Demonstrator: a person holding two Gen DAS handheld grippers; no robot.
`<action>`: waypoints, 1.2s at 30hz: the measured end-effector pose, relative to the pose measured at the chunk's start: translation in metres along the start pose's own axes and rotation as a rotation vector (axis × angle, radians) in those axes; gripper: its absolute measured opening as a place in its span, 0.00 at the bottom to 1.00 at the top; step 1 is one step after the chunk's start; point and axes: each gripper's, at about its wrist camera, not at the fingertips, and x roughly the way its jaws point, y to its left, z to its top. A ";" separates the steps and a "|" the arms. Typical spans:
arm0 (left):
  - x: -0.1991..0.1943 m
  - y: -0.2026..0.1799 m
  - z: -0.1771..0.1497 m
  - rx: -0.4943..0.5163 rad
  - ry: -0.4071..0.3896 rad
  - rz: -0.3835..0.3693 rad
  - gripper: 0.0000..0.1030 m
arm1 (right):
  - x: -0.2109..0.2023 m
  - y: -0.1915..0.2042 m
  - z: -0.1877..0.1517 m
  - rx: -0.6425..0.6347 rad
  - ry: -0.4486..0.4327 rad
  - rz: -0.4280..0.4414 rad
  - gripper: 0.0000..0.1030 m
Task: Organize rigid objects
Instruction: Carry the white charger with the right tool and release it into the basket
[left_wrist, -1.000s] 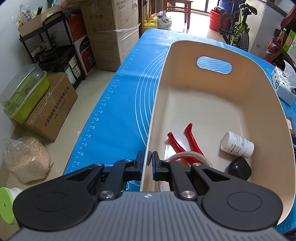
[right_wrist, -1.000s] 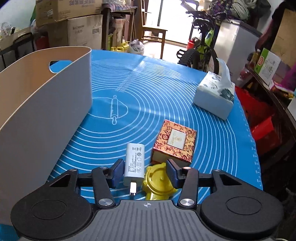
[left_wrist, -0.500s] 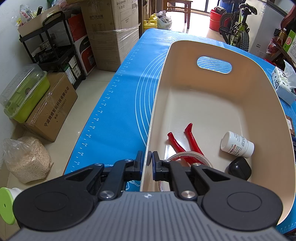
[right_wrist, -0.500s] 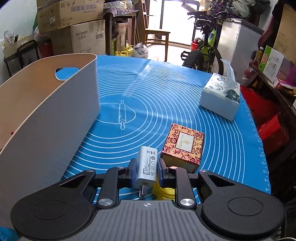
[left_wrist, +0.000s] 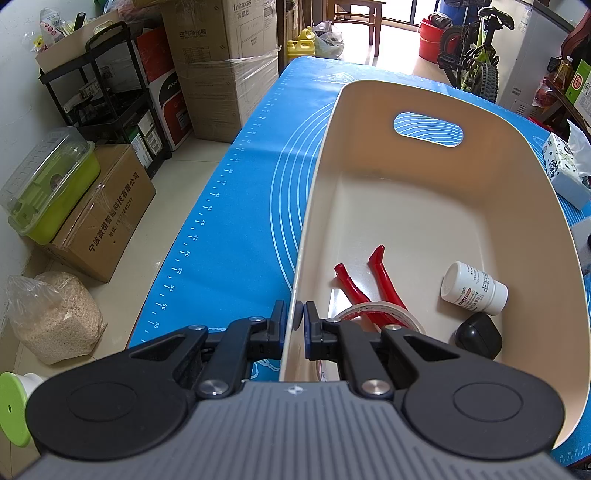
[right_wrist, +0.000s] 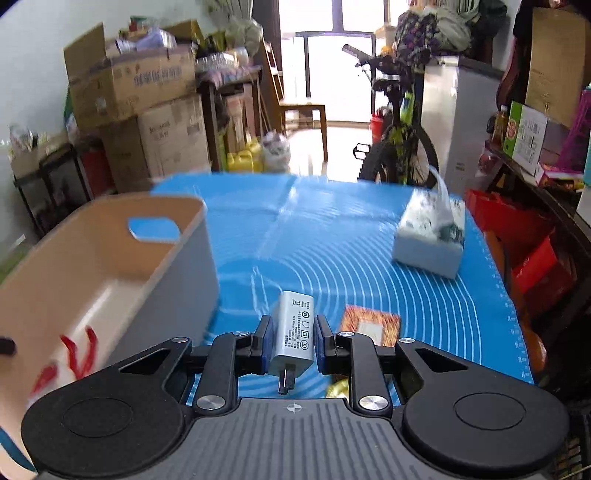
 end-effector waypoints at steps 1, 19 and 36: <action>0.000 0.000 0.000 -0.001 0.000 0.000 0.11 | -0.004 0.002 0.003 0.005 -0.017 0.005 0.31; 0.000 0.000 -0.001 0.004 -0.001 0.003 0.11 | -0.038 0.081 0.026 -0.033 -0.129 0.207 0.31; -0.001 -0.001 -0.001 0.005 -0.001 0.005 0.11 | -0.010 0.149 -0.011 -0.266 0.112 0.286 0.31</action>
